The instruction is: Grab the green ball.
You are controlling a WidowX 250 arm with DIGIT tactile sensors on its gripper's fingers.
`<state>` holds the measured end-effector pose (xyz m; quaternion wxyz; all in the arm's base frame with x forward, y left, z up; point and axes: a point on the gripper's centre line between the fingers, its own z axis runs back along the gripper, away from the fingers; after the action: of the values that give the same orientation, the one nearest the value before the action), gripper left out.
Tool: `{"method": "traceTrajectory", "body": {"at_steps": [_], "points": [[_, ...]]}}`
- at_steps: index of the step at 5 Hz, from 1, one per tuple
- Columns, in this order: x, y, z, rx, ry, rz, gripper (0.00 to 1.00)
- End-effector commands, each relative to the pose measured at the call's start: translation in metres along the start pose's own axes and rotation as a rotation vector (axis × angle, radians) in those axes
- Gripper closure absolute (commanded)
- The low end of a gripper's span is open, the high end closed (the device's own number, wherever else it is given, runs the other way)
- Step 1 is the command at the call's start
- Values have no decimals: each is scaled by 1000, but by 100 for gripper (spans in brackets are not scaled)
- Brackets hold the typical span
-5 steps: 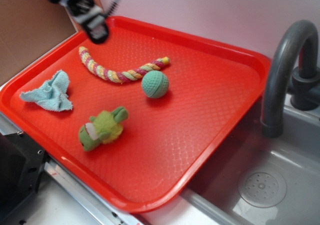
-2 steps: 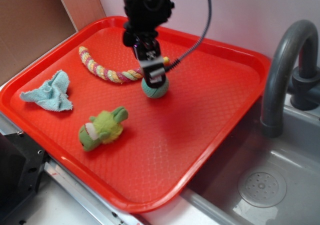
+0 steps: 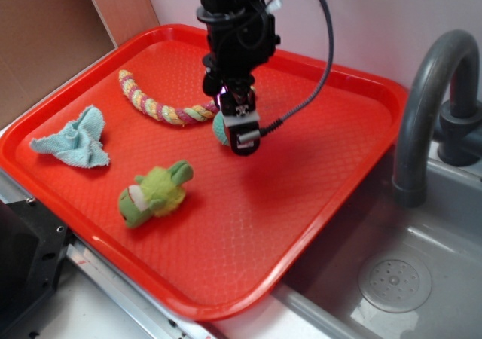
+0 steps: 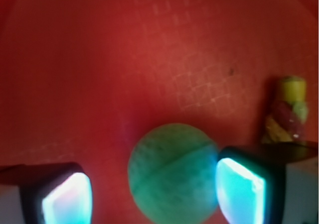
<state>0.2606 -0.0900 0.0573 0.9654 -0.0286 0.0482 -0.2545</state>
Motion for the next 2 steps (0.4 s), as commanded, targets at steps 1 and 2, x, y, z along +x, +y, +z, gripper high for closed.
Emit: {"method": "traceTrajectory", "body": {"at_steps": [1, 2], "points": [[4, 5, -10, 55, 31, 47, 0], [2, 5, -14, 66, 32, 70, 100]]}}
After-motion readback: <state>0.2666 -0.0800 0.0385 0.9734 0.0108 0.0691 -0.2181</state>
